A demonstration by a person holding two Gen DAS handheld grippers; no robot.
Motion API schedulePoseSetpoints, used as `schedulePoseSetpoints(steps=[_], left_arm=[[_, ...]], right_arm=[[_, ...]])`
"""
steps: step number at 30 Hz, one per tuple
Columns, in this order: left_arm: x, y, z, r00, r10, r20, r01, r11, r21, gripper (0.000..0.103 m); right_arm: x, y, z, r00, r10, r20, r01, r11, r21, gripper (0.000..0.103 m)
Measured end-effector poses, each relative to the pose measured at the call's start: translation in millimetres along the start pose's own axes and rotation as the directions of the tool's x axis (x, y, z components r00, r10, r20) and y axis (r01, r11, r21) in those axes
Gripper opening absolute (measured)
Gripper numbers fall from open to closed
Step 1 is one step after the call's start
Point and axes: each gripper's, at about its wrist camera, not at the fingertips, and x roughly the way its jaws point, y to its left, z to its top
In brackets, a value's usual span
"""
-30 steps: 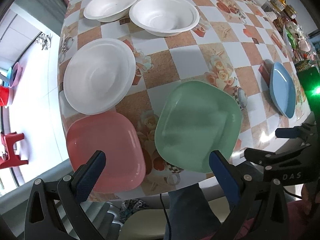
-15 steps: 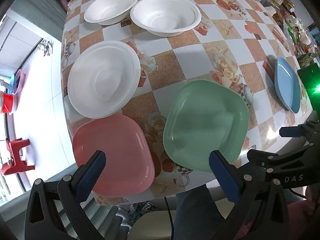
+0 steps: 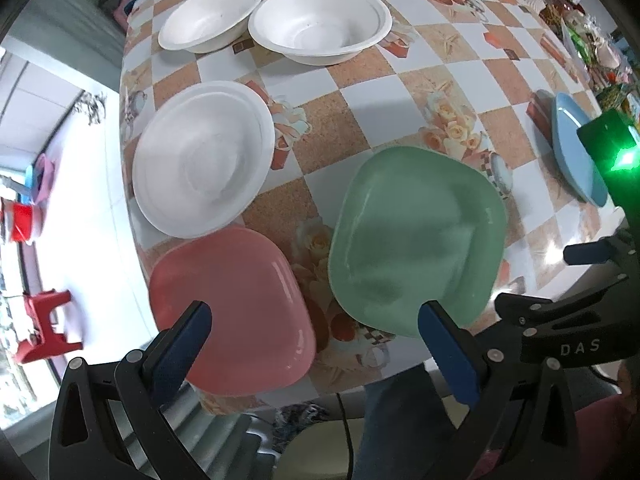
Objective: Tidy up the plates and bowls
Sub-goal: 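Move both grippers toward the rim of the green plate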
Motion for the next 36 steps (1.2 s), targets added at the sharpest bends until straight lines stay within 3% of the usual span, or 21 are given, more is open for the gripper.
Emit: schedulePoseSetpoints(steps=[11, 36], left_arm=[[10.8, -4.9, 0.5, 1.0, 0.016, -0.014, -0.016, 1.0, 0.004, 0.103], [18.4, -8.9, 4.9, 0.997, 0.056, -0.059, -0.057, 0.998, -0.007, 0.103]], right_arm=[[18.6, 17.8, -0.5, 0.994, -0.105, -0.029, 0.102, 0.992, -0.073, 0.103], [36.3, 32.4, 0.6, 0.987, -0.162, -0.022, 0.157, 0.978, -0.138, 0.103]])
